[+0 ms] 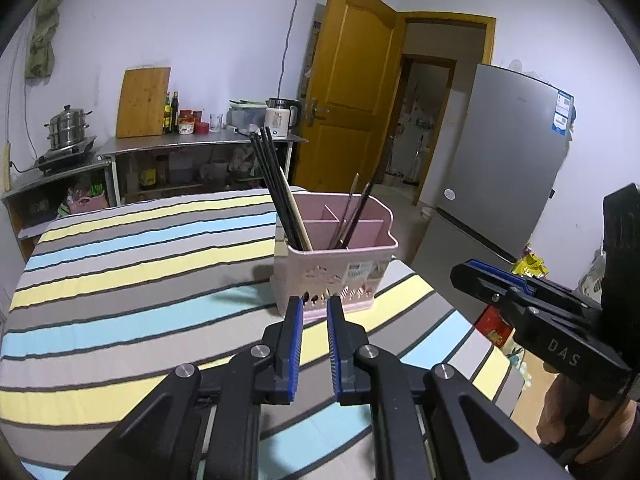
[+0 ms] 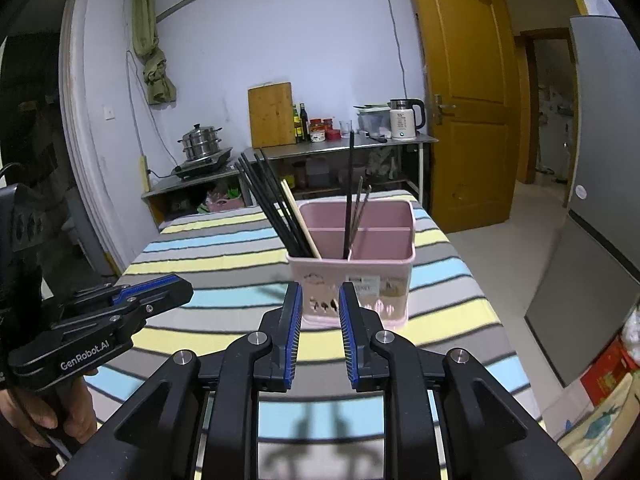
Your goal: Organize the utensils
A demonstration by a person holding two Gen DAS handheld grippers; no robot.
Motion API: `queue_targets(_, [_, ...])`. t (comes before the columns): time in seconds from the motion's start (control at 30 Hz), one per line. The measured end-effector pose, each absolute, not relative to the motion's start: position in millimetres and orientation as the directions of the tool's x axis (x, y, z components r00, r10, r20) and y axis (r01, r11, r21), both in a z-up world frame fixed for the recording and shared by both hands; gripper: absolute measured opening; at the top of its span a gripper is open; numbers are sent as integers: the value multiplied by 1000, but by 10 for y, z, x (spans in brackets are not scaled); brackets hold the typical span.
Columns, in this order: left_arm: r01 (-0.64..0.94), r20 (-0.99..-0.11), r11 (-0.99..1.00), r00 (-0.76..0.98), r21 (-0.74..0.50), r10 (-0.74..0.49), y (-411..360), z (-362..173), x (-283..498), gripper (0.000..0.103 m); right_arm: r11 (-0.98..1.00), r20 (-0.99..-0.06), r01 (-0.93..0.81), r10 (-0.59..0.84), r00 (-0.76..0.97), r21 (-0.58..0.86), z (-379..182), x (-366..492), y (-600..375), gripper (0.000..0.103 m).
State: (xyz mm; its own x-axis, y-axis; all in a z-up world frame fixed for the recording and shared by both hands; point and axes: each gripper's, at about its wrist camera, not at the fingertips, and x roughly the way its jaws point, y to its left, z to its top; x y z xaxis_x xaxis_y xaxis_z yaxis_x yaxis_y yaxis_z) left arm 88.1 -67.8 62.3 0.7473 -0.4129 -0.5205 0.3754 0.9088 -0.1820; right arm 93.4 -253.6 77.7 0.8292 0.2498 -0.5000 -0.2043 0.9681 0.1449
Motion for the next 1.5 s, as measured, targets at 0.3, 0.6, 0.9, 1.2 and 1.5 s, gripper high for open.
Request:
queue_targets(0.3, [385, -491, 907, 766, -167, -416, -637, 513, 628, 11, 972, -492, -187, 232, 839, 141, 678, 711, -2536, 20])
queue_targets(0.6, [372, -492, 914, 773, -158, -400, -642, 463, 584, 11, 974, -497, -182, 226, 838, 137, 630, 636, -2534, 20])
queue_targets(0.9, [374, -493, 916, 775, -148, -396, -694, 462, 584, 11, 974, -498, -181, 226, 837, 138, 611, 606, -2547, 20])
queue_targets(1.2, [376, -492, 915, 775, -146, -397, -699, 461, 583, 11, 974, -499, -181, 227, 836, 139, 598, 595, -2537, 20])
queue_targets(1.5, [375, -494, 915, 774, -146, -396, -691, 457, 579, 11, 974, -502, -181, 227, 835, 139, 590, 598, -2533, 20])
